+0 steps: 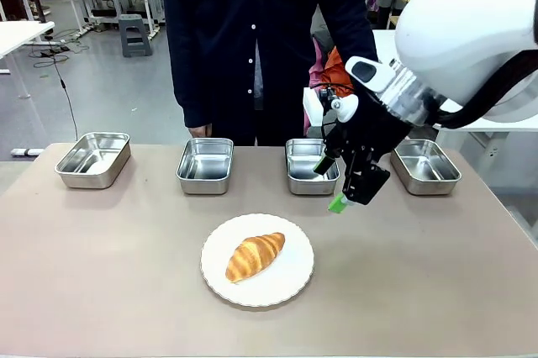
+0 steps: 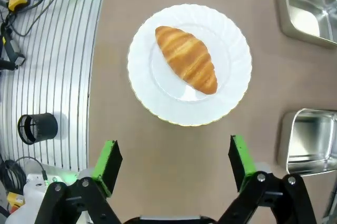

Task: Place the bread in the container.
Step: Place the Butter Roll into the Airtight Container indicated by the human.

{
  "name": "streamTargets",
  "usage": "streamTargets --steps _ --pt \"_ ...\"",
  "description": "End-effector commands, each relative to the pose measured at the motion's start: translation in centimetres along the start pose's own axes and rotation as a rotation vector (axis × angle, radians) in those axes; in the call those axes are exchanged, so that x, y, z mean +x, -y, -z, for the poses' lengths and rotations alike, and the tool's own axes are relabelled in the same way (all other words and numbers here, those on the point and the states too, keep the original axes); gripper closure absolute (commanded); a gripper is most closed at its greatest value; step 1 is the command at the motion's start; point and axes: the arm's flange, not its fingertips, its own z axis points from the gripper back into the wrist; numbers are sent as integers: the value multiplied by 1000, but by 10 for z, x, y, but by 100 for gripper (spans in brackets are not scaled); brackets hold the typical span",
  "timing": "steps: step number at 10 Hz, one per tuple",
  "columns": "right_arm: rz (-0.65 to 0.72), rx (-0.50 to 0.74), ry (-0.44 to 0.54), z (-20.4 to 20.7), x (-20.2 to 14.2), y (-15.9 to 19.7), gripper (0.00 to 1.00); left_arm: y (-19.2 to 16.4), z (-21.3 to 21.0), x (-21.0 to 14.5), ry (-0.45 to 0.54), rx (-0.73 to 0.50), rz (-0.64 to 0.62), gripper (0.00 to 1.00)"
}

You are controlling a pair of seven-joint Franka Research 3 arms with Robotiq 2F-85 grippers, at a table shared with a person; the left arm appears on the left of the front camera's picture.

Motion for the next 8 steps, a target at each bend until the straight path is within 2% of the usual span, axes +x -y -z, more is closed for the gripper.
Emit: streamTargets --steps 1,2,3,5,8 --pt "25 -3 2 -2 2 0 0 0 -1 -1 9 -7 3 0" --pt "0 0 0 0 0 0 0 0 -1 -1 9 -7 3 0" --pt "-44 11 -38 18 13 41 0 0 -1 -1 9 -7 3 0" --pt "-173 73 -102 68 49 82 0 0 -1 -1 9 -7 3 0" --pt "-313 59 -212 131 80 72 0 0 -1 -1 9 -7 3 0"
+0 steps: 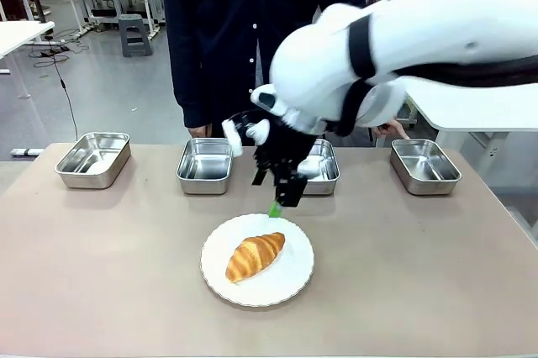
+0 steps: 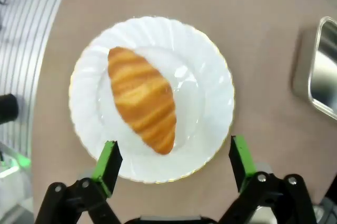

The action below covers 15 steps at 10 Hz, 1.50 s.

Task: Place the bread in the container.
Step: Place the Butter Roll into the Airtight Container indicated by the human.

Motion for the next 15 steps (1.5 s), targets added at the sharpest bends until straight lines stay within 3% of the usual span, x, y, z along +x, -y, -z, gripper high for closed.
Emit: streamTargets --steps 1,3,4,5,7,10,13,15 --pt "-109 -24 -126 16 20 -9 0 1 -1 -1 10 -6 4 0" --pt "-248 26 -202 34 44 -25 0 1 -1 -1 10 -6 4 0" --pt "-229 29 -219 35 49 -28 0 1 -1 -1 10 -6 4 0" --pt "-221 37 -152 36 41 -21 0 1 -1 -1 10 -6 4 0" --pt "-221 37 -152 36 41 -21 0 1 -1 -1 10 -6 4 0" --pt "-300 74 -286 59 54 -25 0 1 -1 -1 10 -6 4 0" --pt "-325 81 -341 73 51 -36 0 1 -1 -1 10 -6 4 0" --pt "-343 83 -328 81 51 -43 0 1 -1 -1 10 -6 4 0"
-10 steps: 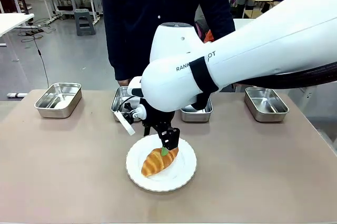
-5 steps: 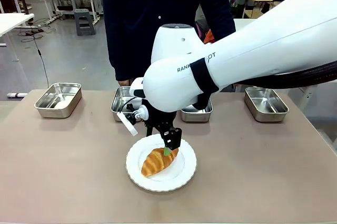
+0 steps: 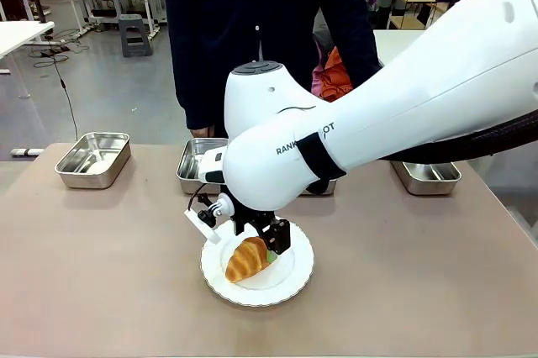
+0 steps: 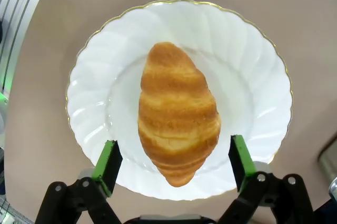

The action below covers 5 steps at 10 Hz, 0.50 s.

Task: Place the bread in the container.
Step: Place the Butter Roll into the Airtight Container indicated by the human.

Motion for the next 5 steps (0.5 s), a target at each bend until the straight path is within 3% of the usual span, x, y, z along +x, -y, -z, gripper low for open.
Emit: streamTargets --steps 1,5 --pt "8 2 -30 8 7 -7 0 0 -1 -1 9 -7 3 0" --pt "5 -17 -67 30 12 -10 0 0 -1 -1 9 -7 3 0"
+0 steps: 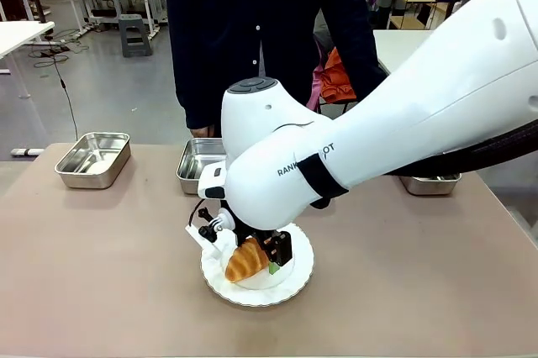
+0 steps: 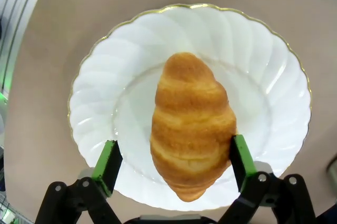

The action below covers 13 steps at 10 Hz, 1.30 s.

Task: Place the bread in the container.
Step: Place the Butter Roll into the Airtight Container indicated by the human.

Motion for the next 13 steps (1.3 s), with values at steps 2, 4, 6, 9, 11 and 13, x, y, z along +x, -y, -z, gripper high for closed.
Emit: streamTargets --steps 2,4,6,9,11,13 --pt "10 -63 -59 14 5 -2 0 0 -1 -1 9 -7 3 0" --pt "2 -58 -58 16 5 0 0 0 -1 -1 9 -7 3 0" --pt "1 -57 -60 17 5 2 0 0 -1 -1 9 -7 3 0" --pt "13 -55 -57 21 2 6 20 0 -1 -1 9 -7 3 0" --pt "15 -63 -61 23 0 8 40 0 -1 -1 9 -7 3 0" --pt "27 -70 -60 20 -2 8 60 0 -1 -1 9 -7 3 0"
